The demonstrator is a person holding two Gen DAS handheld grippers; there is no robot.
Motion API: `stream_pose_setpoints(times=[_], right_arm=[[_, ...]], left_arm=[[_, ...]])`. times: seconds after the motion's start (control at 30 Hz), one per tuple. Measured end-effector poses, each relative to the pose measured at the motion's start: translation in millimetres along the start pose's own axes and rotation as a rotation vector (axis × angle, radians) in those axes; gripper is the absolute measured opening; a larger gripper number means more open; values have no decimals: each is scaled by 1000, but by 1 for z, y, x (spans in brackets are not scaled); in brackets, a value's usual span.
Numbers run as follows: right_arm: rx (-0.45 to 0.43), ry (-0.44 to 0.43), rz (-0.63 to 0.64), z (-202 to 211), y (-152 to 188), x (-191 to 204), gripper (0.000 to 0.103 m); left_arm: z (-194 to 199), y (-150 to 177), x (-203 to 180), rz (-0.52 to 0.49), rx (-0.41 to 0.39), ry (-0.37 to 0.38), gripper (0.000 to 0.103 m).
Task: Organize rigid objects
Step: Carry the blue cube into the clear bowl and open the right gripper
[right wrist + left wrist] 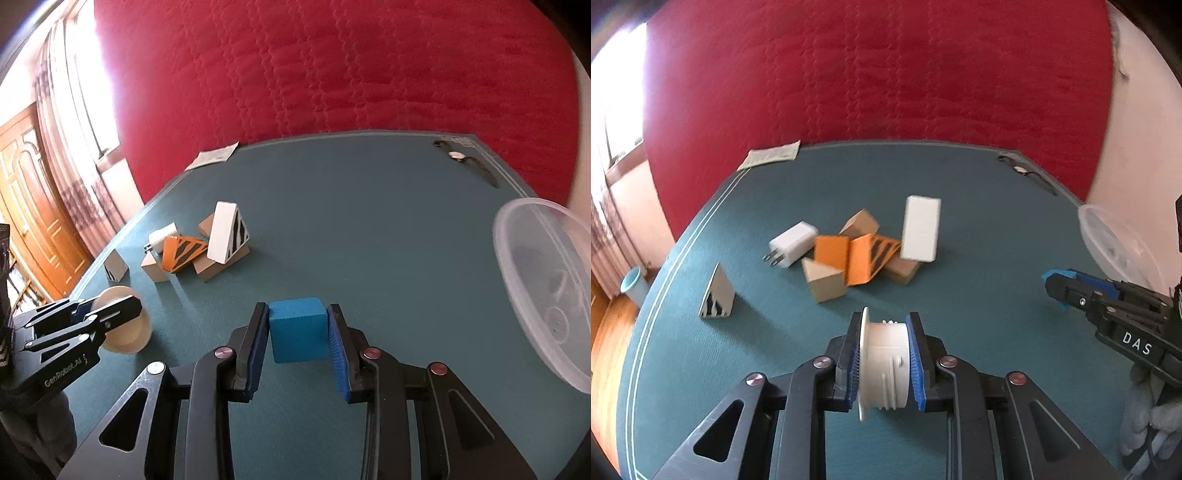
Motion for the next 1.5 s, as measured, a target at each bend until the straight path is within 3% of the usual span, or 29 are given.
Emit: stream_pose_setpoints(times=[0.53, 0.87, 1.4, 1.5], right_arm=[[-90, 125, -72, 47, -4, -62, 33], [-167, 283, -138, 80, -6, -115, 33], [-139, 449, -252, 72, 11, -191, 33], [-133, 443, -278, 70, 16, -200, 33]], left_arm=[[-3, -1, -26, -39, 13, 40, 23], [-1, -13, -53, -90, -6, 70, 23], [-1, -36, -119, -196, -41, 159, 23], [-3, -40, -132, -215, -42, 175, 23]])
Point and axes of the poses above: each gripper's, at about its wrist camera, not at the fingertips, and z roughly against the way its jaws point, x to its left, y to its underside, the point moved 4 cm from there along -z, roughly the way its jaws point, and after that the axes turned 5 degrees about y, right-handed, at the moved point
